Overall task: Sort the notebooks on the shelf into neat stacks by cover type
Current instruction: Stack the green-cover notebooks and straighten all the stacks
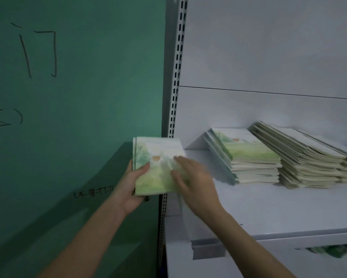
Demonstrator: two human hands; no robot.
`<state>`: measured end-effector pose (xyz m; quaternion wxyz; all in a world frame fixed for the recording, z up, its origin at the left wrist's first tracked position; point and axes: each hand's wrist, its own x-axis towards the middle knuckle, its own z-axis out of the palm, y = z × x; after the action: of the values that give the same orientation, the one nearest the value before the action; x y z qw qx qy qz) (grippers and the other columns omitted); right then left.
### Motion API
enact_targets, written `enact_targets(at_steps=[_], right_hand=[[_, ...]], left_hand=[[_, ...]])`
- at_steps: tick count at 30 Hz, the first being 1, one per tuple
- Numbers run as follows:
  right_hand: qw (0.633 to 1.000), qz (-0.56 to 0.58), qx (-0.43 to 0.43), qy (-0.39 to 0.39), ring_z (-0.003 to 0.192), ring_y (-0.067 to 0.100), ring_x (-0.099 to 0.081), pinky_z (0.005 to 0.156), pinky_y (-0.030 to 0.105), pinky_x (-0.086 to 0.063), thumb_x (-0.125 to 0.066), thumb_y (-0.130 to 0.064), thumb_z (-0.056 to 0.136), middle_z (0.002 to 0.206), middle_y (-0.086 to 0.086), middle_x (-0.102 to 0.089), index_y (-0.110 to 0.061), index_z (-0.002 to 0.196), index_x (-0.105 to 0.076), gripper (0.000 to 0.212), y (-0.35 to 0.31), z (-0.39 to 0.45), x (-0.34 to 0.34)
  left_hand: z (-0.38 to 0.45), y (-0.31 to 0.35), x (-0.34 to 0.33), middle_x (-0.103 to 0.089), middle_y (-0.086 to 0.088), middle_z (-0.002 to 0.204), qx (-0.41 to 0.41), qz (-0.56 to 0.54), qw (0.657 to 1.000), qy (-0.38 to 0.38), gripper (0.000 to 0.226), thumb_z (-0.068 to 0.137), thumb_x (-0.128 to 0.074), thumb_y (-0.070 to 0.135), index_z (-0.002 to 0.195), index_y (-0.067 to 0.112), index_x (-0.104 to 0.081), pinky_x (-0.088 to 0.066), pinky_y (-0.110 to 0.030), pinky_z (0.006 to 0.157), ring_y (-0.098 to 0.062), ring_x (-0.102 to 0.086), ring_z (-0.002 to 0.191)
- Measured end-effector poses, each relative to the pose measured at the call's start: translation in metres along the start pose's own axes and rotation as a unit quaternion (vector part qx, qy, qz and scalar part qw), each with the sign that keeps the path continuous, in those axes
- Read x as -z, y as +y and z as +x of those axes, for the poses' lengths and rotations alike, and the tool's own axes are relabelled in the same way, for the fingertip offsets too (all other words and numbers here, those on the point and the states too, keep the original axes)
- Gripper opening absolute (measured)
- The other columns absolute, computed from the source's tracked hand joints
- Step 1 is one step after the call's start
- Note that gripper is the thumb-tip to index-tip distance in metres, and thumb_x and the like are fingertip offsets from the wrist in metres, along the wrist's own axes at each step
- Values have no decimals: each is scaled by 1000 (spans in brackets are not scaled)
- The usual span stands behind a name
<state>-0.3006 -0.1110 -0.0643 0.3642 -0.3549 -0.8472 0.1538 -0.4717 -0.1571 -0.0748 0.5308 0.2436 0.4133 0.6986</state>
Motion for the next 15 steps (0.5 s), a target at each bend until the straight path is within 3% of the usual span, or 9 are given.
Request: enact_targets(at_steps=[2, 3, 4, 6, 7, 10, 12, 13, 15], right_hand=[[994, 89, -60, 31, 121, 2, -47, 103, 22, -41, -54, -29, 96, 139, -9, -51, -25, 141, -47, 45, 9, 7, 19], [984, 154, -89, 21, 120, 3, -50, 101, 27, -46, -55, -25, 95, 137, -10, -51, -27, 141, -47, 48, 12, 11, 29], [970, 214, -112, 16, 117, 6, -55, 97, 31, -51, -57, -22, 93, 135, -11, -53, -27, 142, -47, 50, 15, 15, 41], [948, 282, -144, 34, 102, 7, -63, 82, 25, -56, -58, -12, 93, 127, -10, -58, -25, 140, -50, 50, 20, 20, 70], [946, 284, -148, 49, 98, 8, -64, 76, 19, -55, -59, -9, 92, 125, -9, -59, -24, 139, -51, 50, 25, 23, 84], [960, 224, -150, 74, 109, 7, -60, 81, 10, -45, -57, -6, 92, 133, -5, -56, -17, 141, -50, 51, 50, 35, 124], [964, 198, -163, 75, 89, 0, -60, 67, 2, -42, -54, -4, 91, 124, -3, -58, -12, 141, -49, 51, 68, 44, 148], [967, 174, -171, 68, 78, 0, -58, 59, 4, -42, -53, -3, 91, 118, -1, -59, -10, 140, -50, 50, 79, 49, 158], [979, 78, -183, 32, 88, 15, -59, 68, 17, -43, -52, -6, 89, 117, 5, -59, -7, 132, -56, 43, 106, 60, 170]], left_hand=[[3, 10, -17, -74, -4, 110, -20, -9, 1000, -16, 50, 81, -65, 13, 127, 28, -54, -60, -47, 75, -27, -72, 95], [4, 13, -30, -73, -3, 111, -28, -11, 999, -27, 46, 84, -64, 12, 126, 28, -55, -60, -46, 74, -26, -72, 96], [6, 15, -43, -74, -3, 110, -34, -12, 999, -33, 40, 87, -62, 11, 123, 28, -56, -61, -43, 71, -24, -72, 95], [10, 15, -73, -74, -2, 108, -32, -2, 999, -33, 32, 91, -60, 11, 118, 28, -59, -60, -36, 63, -22, -72, 93], [13, 15, -89, -74, -2, 108, -32, 13, 999, -27, 30, 92, -60, 11, 118, 27, -59, -59, -33, 62, -22, -72, 94], [32, 7, -134, -71, -4, 112, -47, 87, 995, 2, 32, 92, -64, 11, 122, 18, -58, -60, -32, 67, -22, -69, 97], [49, 0, -163, -68, -5, 114, -54, 130, 990, 17, 38, 90, -67, 12, 125, 14, -52, -59, -36, 75, -22, -68, 99], [58, -6, -176, -67, -5, 114, -63, 159, 985, 23, 39, 90, -68, 14, 125, 13, -50, -59, -37, 79, -22, -68, 99], [78, -21, -194, -66, -4, 115, -81, 246, 965, 29, 33, 91, -66, 17, 121, 14, -52, -57, -39, 86, -21, -66, 100]])
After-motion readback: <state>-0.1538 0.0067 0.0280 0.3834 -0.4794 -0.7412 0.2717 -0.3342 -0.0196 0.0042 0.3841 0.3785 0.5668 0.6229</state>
